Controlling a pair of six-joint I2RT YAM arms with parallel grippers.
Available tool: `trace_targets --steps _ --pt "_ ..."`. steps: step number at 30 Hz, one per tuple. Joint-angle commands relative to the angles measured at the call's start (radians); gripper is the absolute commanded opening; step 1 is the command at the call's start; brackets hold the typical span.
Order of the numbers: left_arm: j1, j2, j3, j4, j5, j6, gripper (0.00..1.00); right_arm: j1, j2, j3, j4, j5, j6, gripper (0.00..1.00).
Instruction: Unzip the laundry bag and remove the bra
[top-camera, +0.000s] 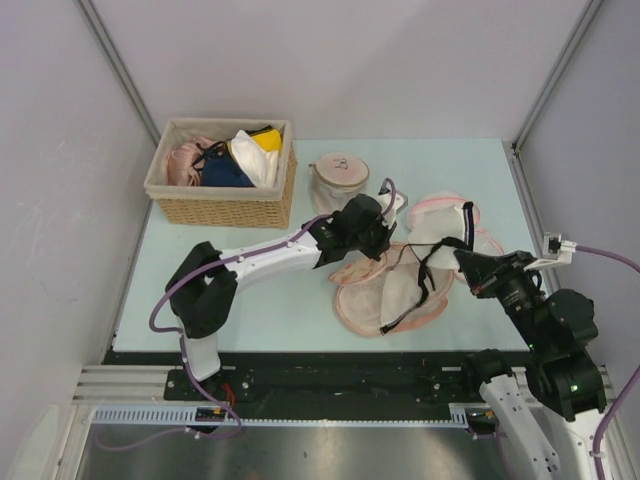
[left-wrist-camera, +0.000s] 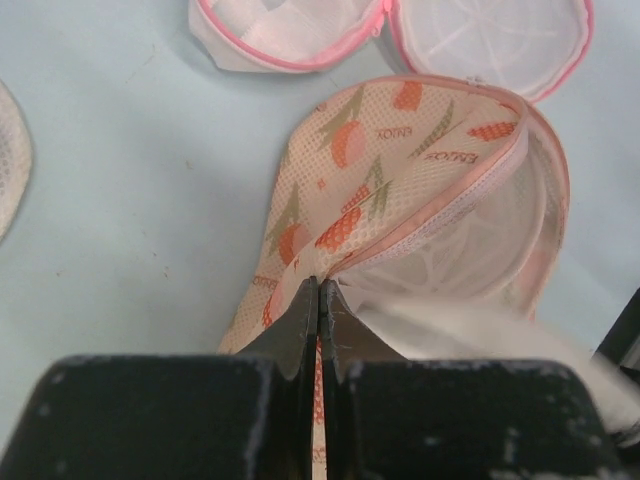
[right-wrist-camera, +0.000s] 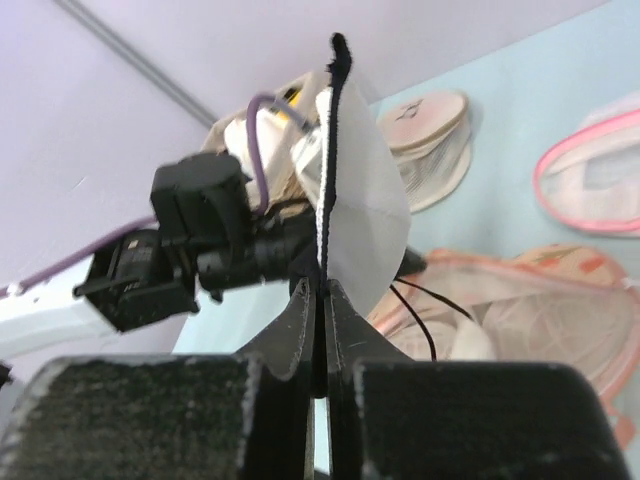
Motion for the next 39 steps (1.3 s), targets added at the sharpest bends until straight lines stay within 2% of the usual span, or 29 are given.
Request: trace_targets --steps 1,2,3,5,6,8,9,10,13,14,16,18,21,24,26,27,30,32,36,39 --pt "0.016 -0.056 -0.031 0.018 0.093 -0.008 0.00 0.005 0.069 0.021 0.029 0.121 -0.042 0.00" --pt "0.022 -0.056 -0.026 0.008 0.122 -0.005 0.04 0.005 0.092 0.022 0.035 0.121 -0.037 0.00" --pt "0.037 -0.057 -0.009 -0.021 0.162 -0.008 0.22 0.007 0.141 0.024 0.035 0.115 -0.029 0.00" --pt "0.051 -0.068 0.001 -0.051 0.175 -0.015 0.40 0.007 0.176 0.027 0.041 0.087 -0.010 0.00" --pt "0.060 -0.098 -0.011 -0.051 0.167 -0.021 0.55 0.005 0.196 0.027 0.046 0.075 -0.006 0.00" --pt "0.068 -0.146 -0.044 -0.025 0.135 -0.017 0.67 0.005 0.203 0.027 0.055 0.061 -0.014 0.00" --pt "0.080 -0.164 -0.055 -0.040 0.115 -0.006 0.78 0.005 0.201 0.027 0.056 0.063 -0.019 0.00" --pt "0.094 -0.195 -0.045 -0.058 0.130 -0.005 0.81 0.005 0.197 0.027 0.055 0.061 -0.025 0.00" --pt "0.172 -0.247 -0.020 -0.085 0.273 0.000 0.83 0.005 0.212 0.027 0.033 0.046 -0.051 0.00" --pt "0.190 -0.266 -0.023 -0.074 0.361 0.003 0.83 0.004 0.218 0.027 0.023 0.038 -0.057 0.00" --pt "0.239 -0.296 -0.049 -0.019 0.470 0.011 0.86 0.004 0.232 0.025 0.015 0.006 -0.071 0.00" --pt "0.270 -0.330 -0.074 0.050 0.644 -0.004 0.88 0.002 0.242 0.019 0.032 -0.061 -0.088 0.00" --pt "0.270 -0.329 -0.084 0.136 0.816 -0.034 0.95 0.002 0.244 0.010 0.084 -0.174 -0.115 0.00" --pt "0.270 -0.295 -0.094 0.240 0.882 -0.090 0.96 0.002 0.253 0.007 0.118 -0.242 -0.126 0.00" --pt "0.270 -0.274 -0.106 0.312 0.923 -0.174 1.00 0.002 0.256 0.005 0.125 -0.256 -0.129 0.00" --pt "0.269 -0.252 -0.118 0.389 0.951 -0.207 1.00 0.002 0.262 0.005 0.127 -0.265 -0.131 0.00" --pt "0.255 -0.217 -0.124 0.478 0.982 -0.282 1.00 0.002 0.270 0.005 0.119 -0.269 -0.129 0.00" --pt "0.228 -0.209 -0.115 0.460 0.959 -0.246 1.00 0.004 0.272 0.004 0.118 -0.267 -0.128 0.00" --pt "0.163 -0.214 -0.072 0.295 0.855 -0.086 1.00 0.004 0.276 0.001 0.125 -0.266 -0.120 0.00" --pt "0.155 -0.201 -0.075 0.334 0.859 -0.124 1.00 0.002 0.285 -0.002 0.139 -0.276 -0.111 0.00"
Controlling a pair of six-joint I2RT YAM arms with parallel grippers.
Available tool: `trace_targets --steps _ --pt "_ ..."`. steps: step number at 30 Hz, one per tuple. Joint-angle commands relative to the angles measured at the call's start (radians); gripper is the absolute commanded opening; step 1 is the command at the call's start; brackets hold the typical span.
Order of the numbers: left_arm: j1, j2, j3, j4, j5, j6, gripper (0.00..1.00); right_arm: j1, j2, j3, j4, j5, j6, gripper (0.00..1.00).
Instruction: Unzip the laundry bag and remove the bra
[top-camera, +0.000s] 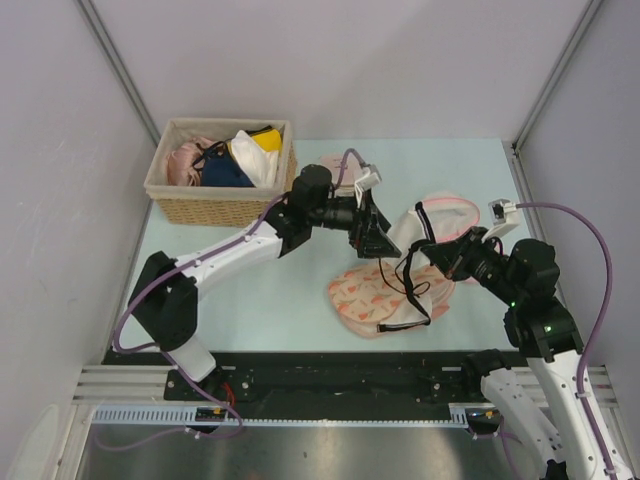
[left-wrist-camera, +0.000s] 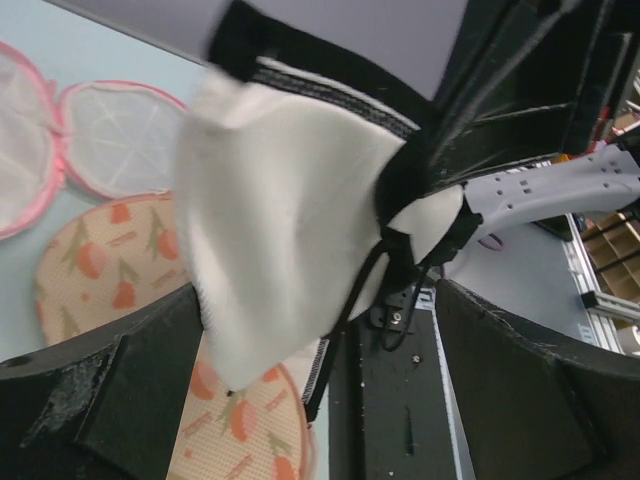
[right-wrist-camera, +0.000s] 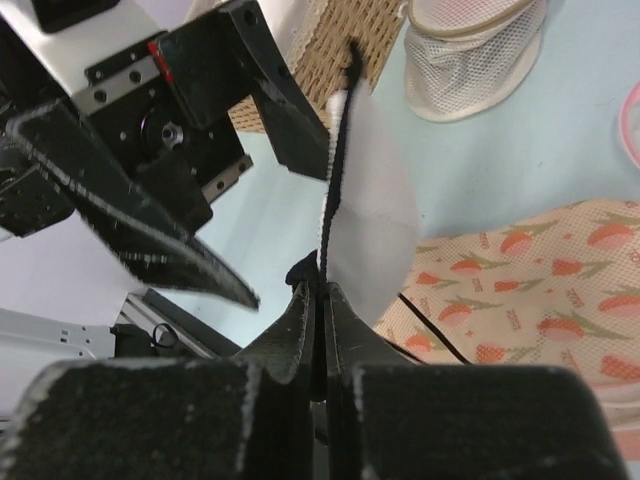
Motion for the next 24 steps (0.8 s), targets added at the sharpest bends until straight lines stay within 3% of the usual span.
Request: trace_targets --steps 1,9,14,18,24 --pt "-0.026 0.000 0.041 0.024 0.013 0.025 1.00 0.001 0.011 0.000 0.067 -0.031 0.001 0.00" --pt "-0.052 0.043 0.051 0.101 0.038 -0.055 1.00 0.002 0.014 -0.008 0.081 -0.026 0.010 0.00" --pt "-0.052 0.061 0.094 -0.040 -0.082 0.038 1.00 0.002 0.005 -0.008 0.070 -0.026 0.010 0.00" --pt "-0.039 0.072 0.096 -0.062 -0.151 0.055 1.00 0.004 0.000 -0.008 0.064 -0.023 0.008 0.00" --pt "0.021 0.113 0.068 0.013 -0.077 -0.038 1.00 0.002 -0.001 -0.010 0.061 -0.020 0.007 0.00"
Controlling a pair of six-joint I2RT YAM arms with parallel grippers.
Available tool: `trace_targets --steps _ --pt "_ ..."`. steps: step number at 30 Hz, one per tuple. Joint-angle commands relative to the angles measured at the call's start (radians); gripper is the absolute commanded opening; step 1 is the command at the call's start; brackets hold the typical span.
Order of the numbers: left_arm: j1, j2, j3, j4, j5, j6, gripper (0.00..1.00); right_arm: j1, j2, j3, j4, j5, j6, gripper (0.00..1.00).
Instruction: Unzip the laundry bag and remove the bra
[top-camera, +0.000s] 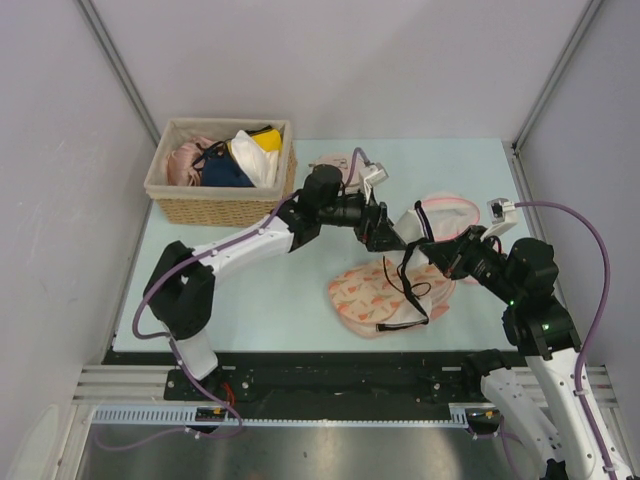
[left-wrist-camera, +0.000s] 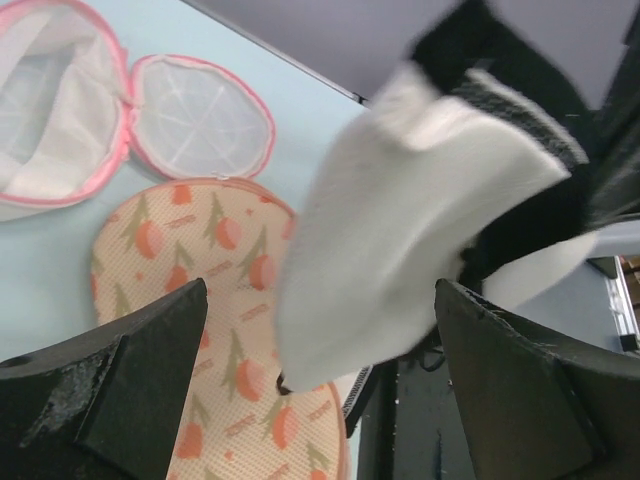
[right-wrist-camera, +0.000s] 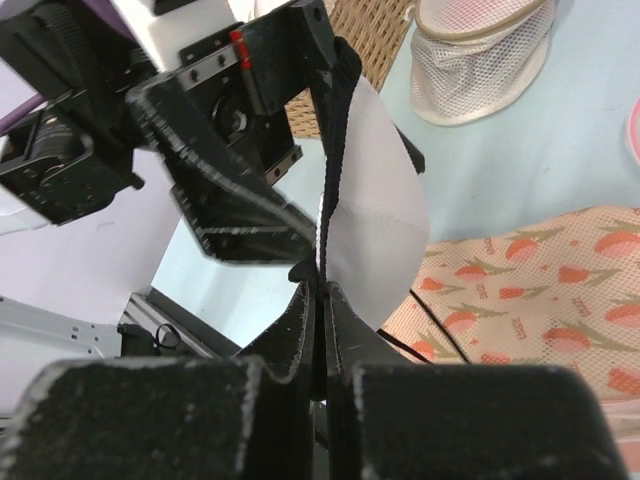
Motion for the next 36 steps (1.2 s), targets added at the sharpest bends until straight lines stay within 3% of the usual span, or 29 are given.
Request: trace_targets --steps 1,12,15,21,22,24,25,28,30,36 --pt "0.043 0.028 0.012 0.060 0.052 -0.055 1.00 0.002 -0.008 0.004 0.027 -0.005 0.003 0.00" --pt "0.043 -0.004 -0.044 0.261 0.251 -0.199 1.00 0.002 0.015 0.005 0.039 0.002 0.012 0.00" --pt "0.041 -0.007 -0.075 0.379 0.294 -0.280 0.97 0.002 0.023 0.005 0.050 -0.002 0.015 0.00" --pt "0.032 0.028 -0.058 0.459 0.341 -0.374 0.71 0.004 0.037 0.002 0.053 0.010 0.024 0.00" --pt "0.028 0.037 -0.052 0.462 0.354 -0.382 0.59 0.004 0.037 0.002 0.053 0.013 0.027 0.00" --pt "0.023 0.042 -0.035 0.459 0.360 -0.387 0.47 0.004 0.038 0.001 0.059 0.013 0.030 0.00" --pt "0.021 0.045 -0.031 0.440 0.362 -0.382 0.33 0.004 0.038 0.001 0.059 0.015 0.033 0.00" --pt "0.021 0.045 -0.005 0.367 0.357 -0.341 0.07 0.005 0.032 0.001 0.058 0.022 0.041 0.00" --pt "0.021 0.039 0.011 0.321 0.341 -0.301 0.01 0.004 0.029 0.001 0.059 0.024 0.044 0.00" --pt "0.021 0.016 0.090 0.053 0.212 -0.152 0.00 0.004 0.027 0.001 0.045 0.033 0.052 0.00"
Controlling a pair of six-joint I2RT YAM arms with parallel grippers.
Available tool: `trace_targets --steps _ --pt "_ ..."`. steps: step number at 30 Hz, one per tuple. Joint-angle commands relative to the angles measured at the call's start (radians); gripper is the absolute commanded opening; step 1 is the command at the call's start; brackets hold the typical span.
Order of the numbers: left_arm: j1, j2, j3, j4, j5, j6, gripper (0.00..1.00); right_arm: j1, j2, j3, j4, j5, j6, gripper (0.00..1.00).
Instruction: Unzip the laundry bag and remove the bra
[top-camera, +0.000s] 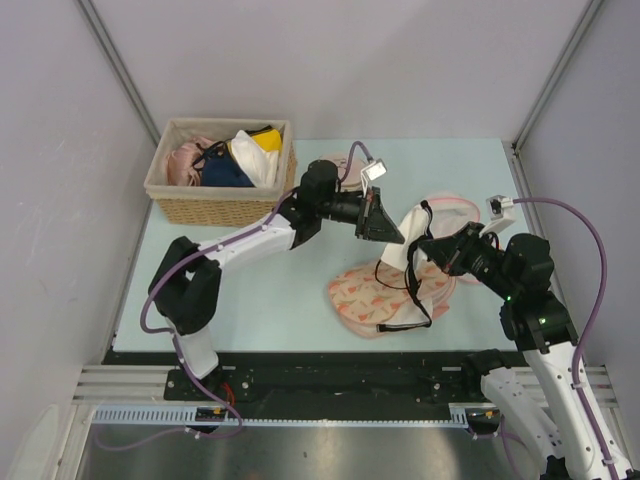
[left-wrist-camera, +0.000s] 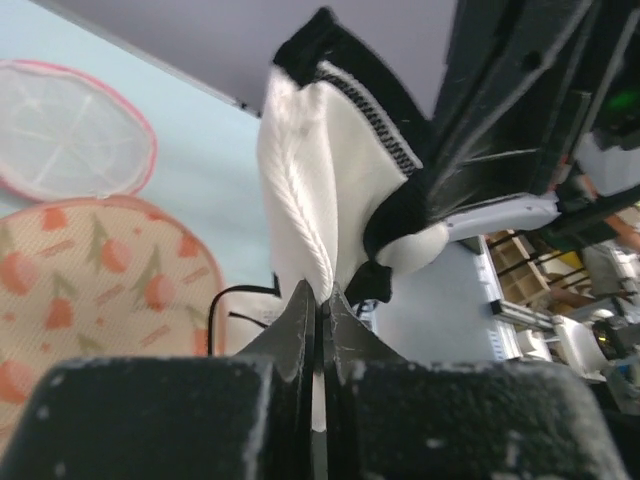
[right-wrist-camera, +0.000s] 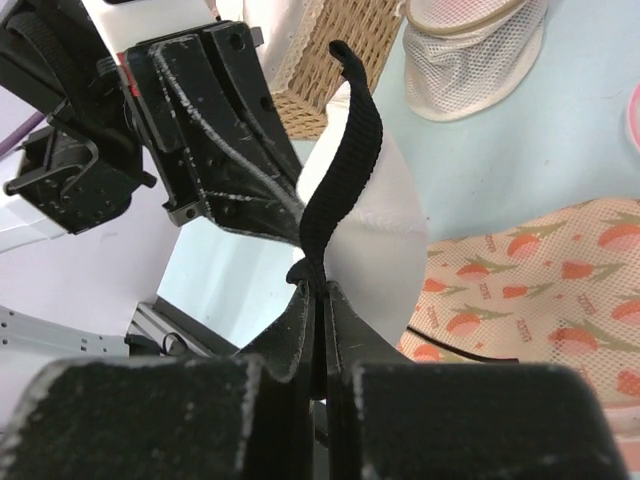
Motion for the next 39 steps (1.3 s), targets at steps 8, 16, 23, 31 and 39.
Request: trace_targets --steps 8,16,23,31,39 --pt "0.000 -0.099 0.247 -0.459 -0.262 0.261 0.00 0.004 -0.032 0.006 -0.012 0.088 0.033 0.72" --pt "0.081 -0.175 0.437 -0.598 -0.375 0.293 0.00 -0.002 -0.201 0.094 -0.168 0.472 0.024 0.79" --pt "0.127 -0.229 0.631 -0.689 -0.524 0.349 0.00 -0.001 -0.259 0.092 -0.312 0.695 0.091 0.80" --pt "0.279 -0.254 0.836 -0.651 -0.666 0.240 0.00 0.001 -0.258 0.091 -0.364 0.741 0.097 0.79" --pt "0.313 -0.288 0.962 -0.591 -0.741 0.267 0.00 0.001 -0.238 0.092 -0.366 0.720 0.099 0.79"
